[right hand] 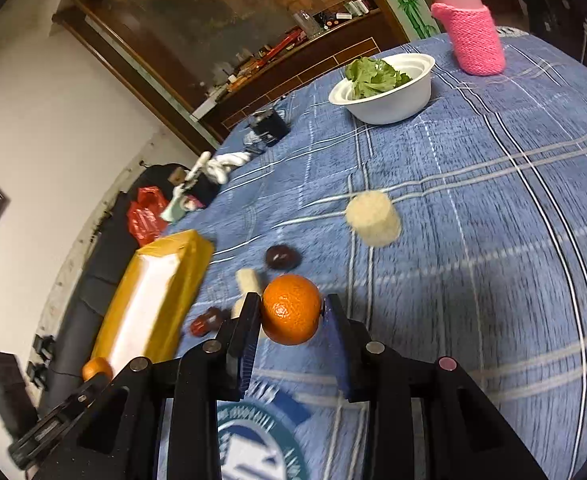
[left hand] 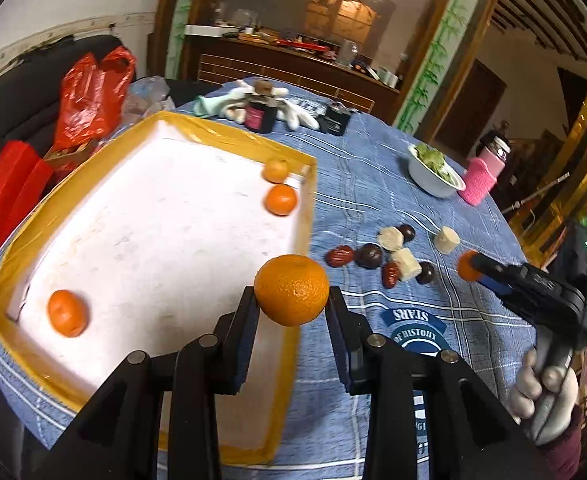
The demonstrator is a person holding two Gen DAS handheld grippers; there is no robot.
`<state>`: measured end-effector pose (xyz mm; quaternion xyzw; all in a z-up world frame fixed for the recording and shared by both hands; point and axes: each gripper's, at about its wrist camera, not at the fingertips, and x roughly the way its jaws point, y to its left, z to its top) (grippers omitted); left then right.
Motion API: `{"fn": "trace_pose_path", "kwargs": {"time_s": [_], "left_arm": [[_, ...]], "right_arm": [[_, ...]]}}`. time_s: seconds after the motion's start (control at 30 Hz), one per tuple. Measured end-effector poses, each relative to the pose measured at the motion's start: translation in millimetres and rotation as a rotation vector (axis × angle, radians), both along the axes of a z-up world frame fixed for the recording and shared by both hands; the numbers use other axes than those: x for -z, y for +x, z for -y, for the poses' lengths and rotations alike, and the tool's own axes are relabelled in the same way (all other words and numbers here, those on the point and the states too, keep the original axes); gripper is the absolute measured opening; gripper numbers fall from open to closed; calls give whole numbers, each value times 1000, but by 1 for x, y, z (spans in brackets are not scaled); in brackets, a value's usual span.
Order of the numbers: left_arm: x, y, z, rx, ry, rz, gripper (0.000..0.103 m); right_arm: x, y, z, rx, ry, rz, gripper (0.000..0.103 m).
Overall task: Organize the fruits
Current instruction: 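Grasp a mandarin with the left tool while the right tool grasps another mandarin, then release both mandarins into the white tray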
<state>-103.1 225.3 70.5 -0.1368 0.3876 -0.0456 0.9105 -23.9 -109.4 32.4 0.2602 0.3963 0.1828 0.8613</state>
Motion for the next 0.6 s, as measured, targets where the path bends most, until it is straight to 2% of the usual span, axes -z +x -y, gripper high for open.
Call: {"fn": "trace_pose_path", "kwargs": {"time_s": [0.13, 0.3, 0.6], "left_arm": [[-3, -9, -18, -29, -19, 20, 33], [0, -16, -44, -78, -36, 24, 33], [21, -4, -84, -155, -30, -34, 33]], "right_arm": [[-12, -18, -12, -29, 15, 2, 36], [-25, -34, -56, -130, 21, -1, 36], [-30, -32, -176, -364, -33, -27, 36]]}}
